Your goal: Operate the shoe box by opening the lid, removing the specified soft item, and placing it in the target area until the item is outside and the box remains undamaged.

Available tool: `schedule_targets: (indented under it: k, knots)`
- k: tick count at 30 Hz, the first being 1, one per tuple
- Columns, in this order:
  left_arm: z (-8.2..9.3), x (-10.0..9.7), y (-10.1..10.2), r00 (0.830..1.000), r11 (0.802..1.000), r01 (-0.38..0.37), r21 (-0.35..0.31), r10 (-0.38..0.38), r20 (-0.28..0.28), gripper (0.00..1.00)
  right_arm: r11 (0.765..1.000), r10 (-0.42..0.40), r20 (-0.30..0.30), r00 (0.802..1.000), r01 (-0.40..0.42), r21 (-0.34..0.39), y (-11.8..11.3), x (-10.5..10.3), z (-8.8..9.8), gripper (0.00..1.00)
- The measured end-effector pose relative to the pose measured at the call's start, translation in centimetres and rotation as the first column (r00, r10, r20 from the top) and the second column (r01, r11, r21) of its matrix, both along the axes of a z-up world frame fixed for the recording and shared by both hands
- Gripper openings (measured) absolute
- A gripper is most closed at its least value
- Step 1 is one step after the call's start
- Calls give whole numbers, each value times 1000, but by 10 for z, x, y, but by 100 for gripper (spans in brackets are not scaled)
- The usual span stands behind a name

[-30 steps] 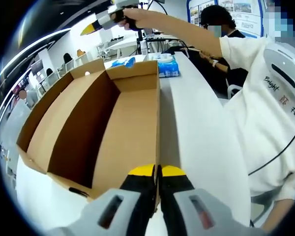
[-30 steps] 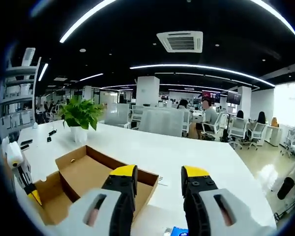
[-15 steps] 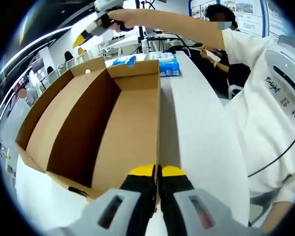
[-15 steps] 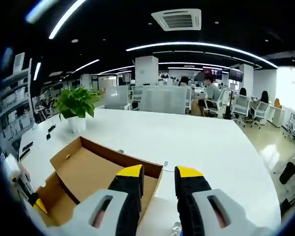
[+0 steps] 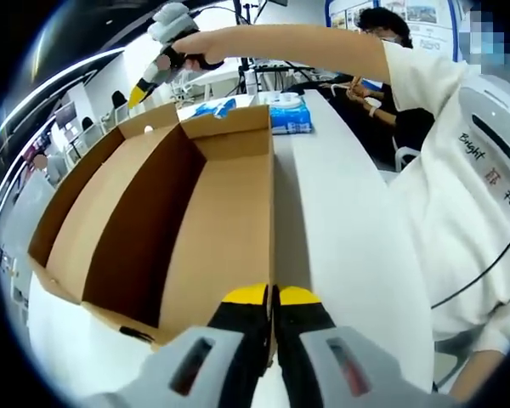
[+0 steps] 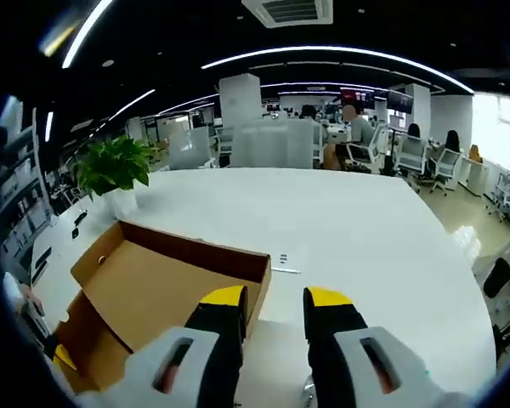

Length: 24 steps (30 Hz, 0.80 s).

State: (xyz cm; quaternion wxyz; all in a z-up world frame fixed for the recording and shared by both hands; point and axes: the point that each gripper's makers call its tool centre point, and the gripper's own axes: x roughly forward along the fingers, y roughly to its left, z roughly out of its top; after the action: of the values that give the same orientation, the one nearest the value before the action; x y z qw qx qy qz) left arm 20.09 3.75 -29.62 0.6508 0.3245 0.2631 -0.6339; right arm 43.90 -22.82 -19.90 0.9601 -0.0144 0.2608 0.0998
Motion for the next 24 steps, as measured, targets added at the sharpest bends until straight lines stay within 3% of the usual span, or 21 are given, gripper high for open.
schedule_targets:
  k: [3, 5, 7, 10, 16, 20, 22, 24]
  knots:
    - [-1, -1, 0, 1000, 1000, 7, 2, -7, 12, 1, 1000, 0, -5, 1000, 0, -31, -3, 4, -9, 26]
    - [-1, -2, 0, 1000, 1000, 9, 6, -9, 6, 1, 997, -69, 9, 998, 69, 42, -7, 12, -17, 26]
    - [0, 0, 0, 1000, 1000, 1, 5, -1, -8, 1, 997, -44, -34, 998, 46, 57, -3, 11, -25, 26]
    - [-1, -1, 0, 1000, 1000, 5, 5, -5, -1, 1, 999, -38, 17, 999, 37, 9, 1, 12, -17, 26]
    - [-1, -1, 0, 1000, 1000, 5, 3, -5, 4, 1, 996, -15, -84, 996, 7, -90, 4, 7, -34, 24]
    - [0, -1, 0, 1000, 1000, 5, -2, -5, 8, 1, 995, -13, -77, 997, 6, -97, 10, 10, -34, 21]
    - [-1, -1, 0, 1000, 1000, 4, 1, -4, 4, 1, 988, 2, -91, 996, -17, -156, 11, 8, -38, 20]
    - [-1, -1, 0, 1000, 1000, 5, 2, -5, 6, 1, 986, -15, -84, 996, 1, -168, 12, 10, -38, 18]
